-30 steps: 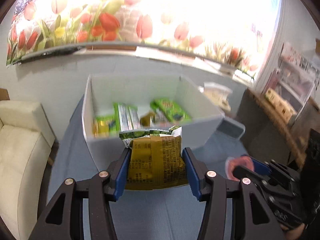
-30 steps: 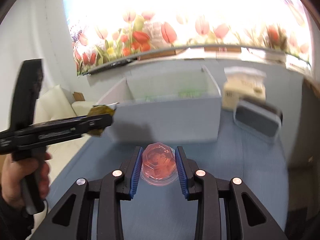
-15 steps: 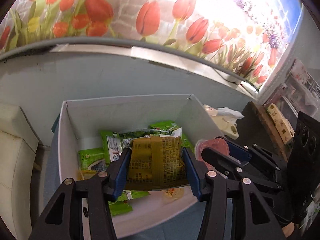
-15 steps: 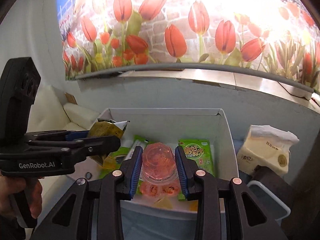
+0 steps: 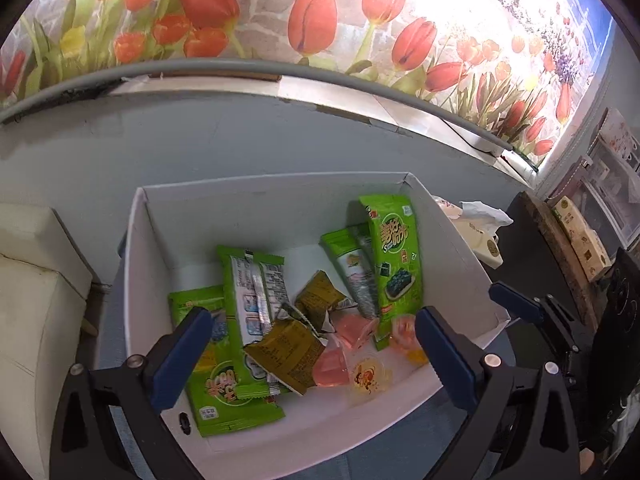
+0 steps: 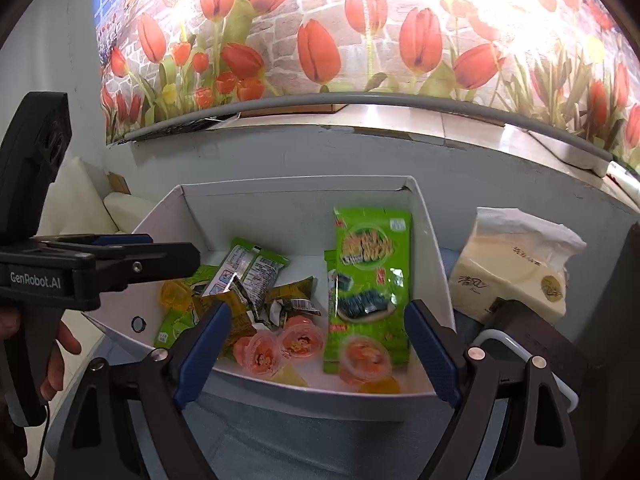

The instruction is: Organize snacks

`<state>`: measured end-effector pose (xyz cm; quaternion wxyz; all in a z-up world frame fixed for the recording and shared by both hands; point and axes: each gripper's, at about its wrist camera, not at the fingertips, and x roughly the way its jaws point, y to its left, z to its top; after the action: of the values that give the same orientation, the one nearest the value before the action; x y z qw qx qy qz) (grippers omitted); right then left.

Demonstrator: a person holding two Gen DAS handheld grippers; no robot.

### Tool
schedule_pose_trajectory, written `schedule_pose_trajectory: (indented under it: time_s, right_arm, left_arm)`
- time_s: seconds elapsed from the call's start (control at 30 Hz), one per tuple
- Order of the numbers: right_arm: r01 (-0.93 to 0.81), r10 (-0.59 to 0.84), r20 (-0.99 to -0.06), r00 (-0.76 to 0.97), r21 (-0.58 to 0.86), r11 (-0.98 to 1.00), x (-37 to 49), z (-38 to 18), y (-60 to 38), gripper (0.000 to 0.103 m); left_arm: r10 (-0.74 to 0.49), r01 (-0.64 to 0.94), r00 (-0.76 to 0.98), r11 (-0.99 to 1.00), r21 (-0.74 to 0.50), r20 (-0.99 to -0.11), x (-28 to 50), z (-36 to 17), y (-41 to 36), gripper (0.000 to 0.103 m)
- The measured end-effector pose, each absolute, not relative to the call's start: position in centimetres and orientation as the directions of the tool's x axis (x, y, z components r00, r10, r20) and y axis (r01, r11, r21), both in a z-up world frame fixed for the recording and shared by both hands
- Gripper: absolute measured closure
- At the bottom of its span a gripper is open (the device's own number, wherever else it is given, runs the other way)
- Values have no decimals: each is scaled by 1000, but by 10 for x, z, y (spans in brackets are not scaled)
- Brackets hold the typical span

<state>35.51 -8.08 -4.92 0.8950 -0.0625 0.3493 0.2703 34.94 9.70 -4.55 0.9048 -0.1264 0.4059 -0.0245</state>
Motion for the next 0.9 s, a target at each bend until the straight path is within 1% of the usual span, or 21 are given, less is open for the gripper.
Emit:
schedule_pose_trajectory:
  time_s: [0.07,0.13,0.2,0.33,0.4,0.47,0.53,0.57,0.63,0.77,0.83,0.9]
  right_arm:
    - [-514,426,-652,627,64,855,351,-45,-83,11]
    - [-498,419,-640,643,66,865,343,-40,-88,11]
    - [-492,418,-630,655,65,868,333,-38,-91,8]
    - [-469,363,-610,704,-15,883,303,-34,-98,8]
    - [-463,367,-599,711,-6,886,286,-32,-105,8]
    - [-439,346,-598,723,-10,899,269,-29,-111,8]
    - [-396,296,-599,744,-37,918,253,-25,-116,8]
    - [-391,297,-595,747,-31,920,243,-22,-121,8]
    - [-417,345,-579,739,9,909,225,-15,-131,8]
    - [-469,445,-571,690,116,876,188,-2,-152,8]
    - [-480,449,-563,694,104,871,167,2,-156,8]
    - [-472,420,-557,716,56,880,143,6,-158,8]
  left_arm:
    - [-116,-60,689,975,-215,-715,339,-37,98,0]
    - [-57,-68,721,986,-152,-691,324,-26,90,0]
    - [-7,-80,747,992,-101,-665,309,-19,84,0]
    - [115,-134,776,991,17,-620,273,-8,69,0]
    - [159,-150,792,987,64,-590,250,-6,59,0]
    - [146,-141,802,989,54,-580,231,-6,53,0]
    - [104,-125,809,992,4,-578,207,-7,51,0]
    - [91,-122,808,992,-14,-582,197,-8,50,0]
    - [104,-137,800,991,-11,-591,178,-9,47,0]
    - [176,-182,798,982,49,-577,134,-6,40,0]
    - [171,-187,809,982,30,-563,109,-2,39,0]
    - [126,-160,820,987,-12,-559,87,2,38,0]
